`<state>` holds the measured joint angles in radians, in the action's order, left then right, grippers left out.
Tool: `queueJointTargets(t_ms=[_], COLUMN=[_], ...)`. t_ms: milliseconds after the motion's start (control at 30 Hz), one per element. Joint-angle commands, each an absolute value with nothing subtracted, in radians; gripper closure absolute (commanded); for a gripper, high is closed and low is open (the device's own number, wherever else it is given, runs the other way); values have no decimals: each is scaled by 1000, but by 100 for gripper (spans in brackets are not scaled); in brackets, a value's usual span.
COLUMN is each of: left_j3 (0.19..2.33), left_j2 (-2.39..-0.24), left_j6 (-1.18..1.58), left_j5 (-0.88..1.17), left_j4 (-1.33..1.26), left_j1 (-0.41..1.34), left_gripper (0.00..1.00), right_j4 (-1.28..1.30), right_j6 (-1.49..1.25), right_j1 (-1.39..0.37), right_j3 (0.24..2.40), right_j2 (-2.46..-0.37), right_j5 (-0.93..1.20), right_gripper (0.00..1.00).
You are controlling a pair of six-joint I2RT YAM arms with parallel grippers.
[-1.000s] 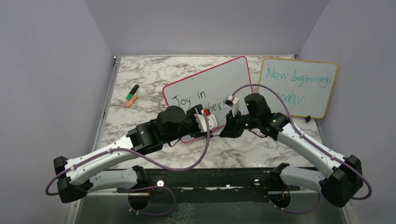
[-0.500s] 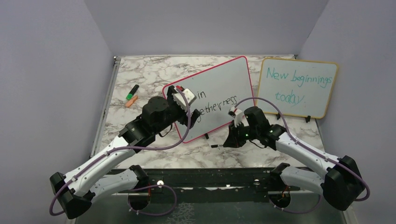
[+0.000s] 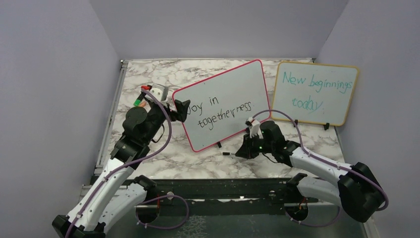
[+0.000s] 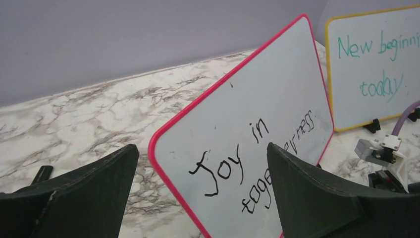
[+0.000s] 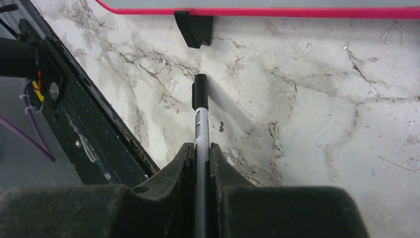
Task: Write a sentence on the whiteboard
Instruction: Place the whiteboard marker at the center of the board, then reset both arms
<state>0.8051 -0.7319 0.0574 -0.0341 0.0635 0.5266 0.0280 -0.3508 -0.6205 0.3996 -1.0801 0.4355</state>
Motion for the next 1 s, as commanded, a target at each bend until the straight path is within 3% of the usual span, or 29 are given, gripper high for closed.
queueJointTargets(t_ms=[0,200,367,500,567,733,967], left_j3=[773,743,718,691,687,691,669], left_j2=[-684,-631,-590,-519,-478,-356,-173], left_j6=[132,127,134,155,168,156,173], left_j5=[-7,-38,-94,-155,-198,-270,-381], left_j4=[-18,-29,-23,-19,19,146,262], left_j1=[468,450,443,443,443,443,443], left_gripper=[1,1,1,1,1,1,1], right_j4=[-41,-2,37,124,198,389,559], right_j6=[-380,-383,-398,-404,-403,-392,-304], right_j1=[-618,-618,-618,-618,-618,-618,-619], right_j3=[364,343,343,406,457,603,808], right_j2=[-1102,-1056,-977,-875,-810,-641,-492], right_j5=[358,302,253,140,51,-236,-527], right_gripper=[83,66,39,25,12,0,0])
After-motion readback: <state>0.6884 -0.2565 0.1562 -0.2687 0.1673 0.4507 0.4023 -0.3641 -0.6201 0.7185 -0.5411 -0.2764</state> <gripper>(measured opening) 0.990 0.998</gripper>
